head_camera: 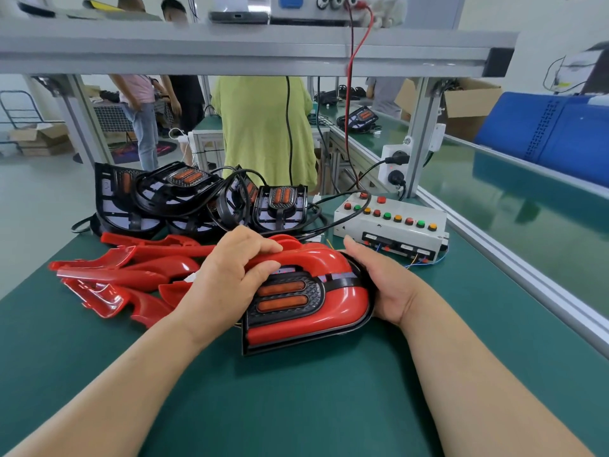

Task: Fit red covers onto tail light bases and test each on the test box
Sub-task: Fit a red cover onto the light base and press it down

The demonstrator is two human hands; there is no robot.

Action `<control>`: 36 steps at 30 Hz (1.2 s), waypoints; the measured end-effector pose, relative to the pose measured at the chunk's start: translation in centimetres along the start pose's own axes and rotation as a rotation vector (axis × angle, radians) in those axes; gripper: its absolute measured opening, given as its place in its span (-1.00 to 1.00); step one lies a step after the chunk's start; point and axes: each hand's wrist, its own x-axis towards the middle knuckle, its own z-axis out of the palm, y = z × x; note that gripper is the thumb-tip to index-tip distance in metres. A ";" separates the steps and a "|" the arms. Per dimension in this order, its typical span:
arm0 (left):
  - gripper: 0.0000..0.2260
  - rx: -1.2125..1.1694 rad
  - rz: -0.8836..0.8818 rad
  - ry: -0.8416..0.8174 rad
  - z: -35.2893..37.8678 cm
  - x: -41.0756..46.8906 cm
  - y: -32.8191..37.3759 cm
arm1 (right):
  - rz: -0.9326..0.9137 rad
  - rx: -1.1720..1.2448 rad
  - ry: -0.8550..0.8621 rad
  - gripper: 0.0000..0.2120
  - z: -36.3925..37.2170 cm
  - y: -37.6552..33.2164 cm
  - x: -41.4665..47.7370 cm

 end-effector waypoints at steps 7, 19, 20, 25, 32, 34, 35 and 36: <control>-0.83 -0.021 -0.012 0.013 0.4 -0.1 0.1 | -0.061 -0.066 -0.048 -0.54 0.3 0.1 -0.5; -0.85 -0.015 -0.049 -0.015 -0.8 0.0 -0.6 | 0.015 -0.041 -0.022 -0.50 0.5 -0.2 -0.4; -0.85 -0.018 -0.044 -0.002 -0.8 0.0 -0.6 | 0.028 -0.009 -0.017 -0.47 0.4 -0.1 -0.2; -0.84 -0.036 -0.029 0.062 -0.7 -0.1 -0.8 | 0.052 0.072 0.033 -0.55 -0.2 0.0 0.1; -0.83 -0.049 0.001 0.024 -0.2 -0.1 -0.8 | 0.039 0.072 0.041 -0.63 -0.4 0.1 0.2; -0.83 -0.031 0.018 0.020 -0.2 -0.1 -0.7 | 0.029 0.068 0.048 -0.63 -0.4 0.2 0.3; -0.83 -0.021 0.030 0.020 -0.3 -0.1 -0.7 | 0.026 0.066 0.053 -0.63 -0.4 0.2 0.3; -0.83 -0.014 0.040 0.019 -0.4 -0.1 -0.7 | 0.024 0.063 0.058 -0.63 -0.4 0.2 0.3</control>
